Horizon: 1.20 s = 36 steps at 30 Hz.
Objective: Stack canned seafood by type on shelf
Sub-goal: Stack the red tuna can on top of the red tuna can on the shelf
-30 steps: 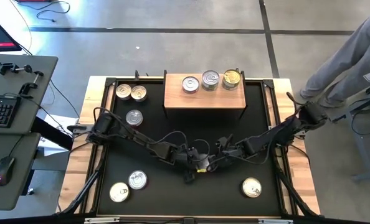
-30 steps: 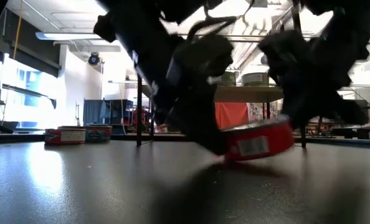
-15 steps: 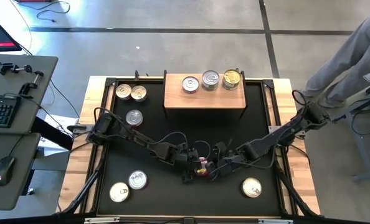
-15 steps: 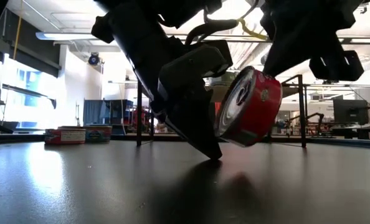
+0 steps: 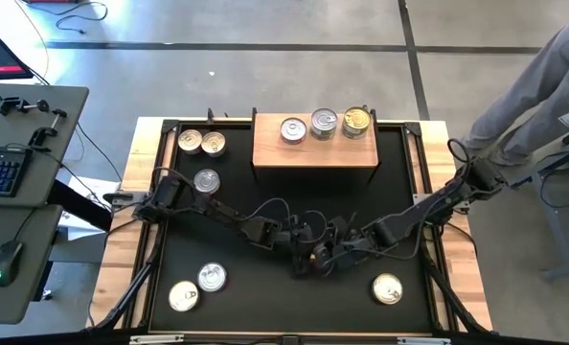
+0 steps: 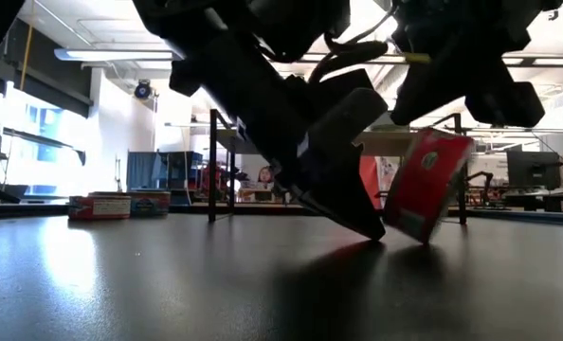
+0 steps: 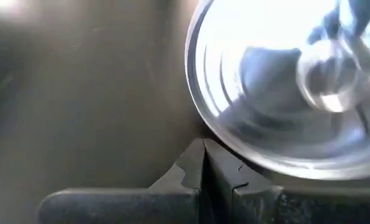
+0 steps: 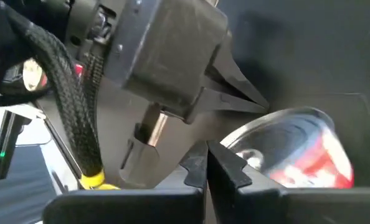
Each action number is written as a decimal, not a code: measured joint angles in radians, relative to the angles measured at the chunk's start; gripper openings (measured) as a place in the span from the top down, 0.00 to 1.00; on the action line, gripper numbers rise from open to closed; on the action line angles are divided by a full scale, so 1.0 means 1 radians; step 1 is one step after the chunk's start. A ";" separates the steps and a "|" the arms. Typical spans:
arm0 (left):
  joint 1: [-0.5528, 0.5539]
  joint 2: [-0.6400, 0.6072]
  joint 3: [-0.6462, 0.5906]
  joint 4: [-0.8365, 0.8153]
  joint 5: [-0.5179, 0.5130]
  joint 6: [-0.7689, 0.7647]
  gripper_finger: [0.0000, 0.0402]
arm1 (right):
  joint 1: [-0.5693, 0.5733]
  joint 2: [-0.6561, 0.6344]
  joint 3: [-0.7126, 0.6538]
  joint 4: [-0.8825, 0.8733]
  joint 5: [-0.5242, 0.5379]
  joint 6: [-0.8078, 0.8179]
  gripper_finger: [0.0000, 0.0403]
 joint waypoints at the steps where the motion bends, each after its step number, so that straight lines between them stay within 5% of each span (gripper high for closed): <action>1: 0.000 0.000 0.001 -0.005 0.003 0.000 1.00 | 0.000 0.000 -0.001 -0.005 0.003 0.000 1.00; 11: 0.015 -0.033 0.001 -0.087 0.041 0.004 1.00 | 0.002 -0.024 -0.002 -0.073 0.011 -0.070 1.00; 19: 0.019 -0.104 0.002 -0.078 0.100 -0.002 1.00 | 0.154 -0.069 -0.018 -0.429 -0.035 0.138 1.00; 28: -0.110 -0.004 0.002 -0.016 0.019 -0.129 1.00 | 0.261 -0.068 -0.281 -0.085 -0.040 0.443 1.00; 36: -0.038 -0.005 0.001 -0.006 -0.044 -0.140 1.00 | 0.138 -0.068 -0.303 -0.068 0.000 0.332 1.00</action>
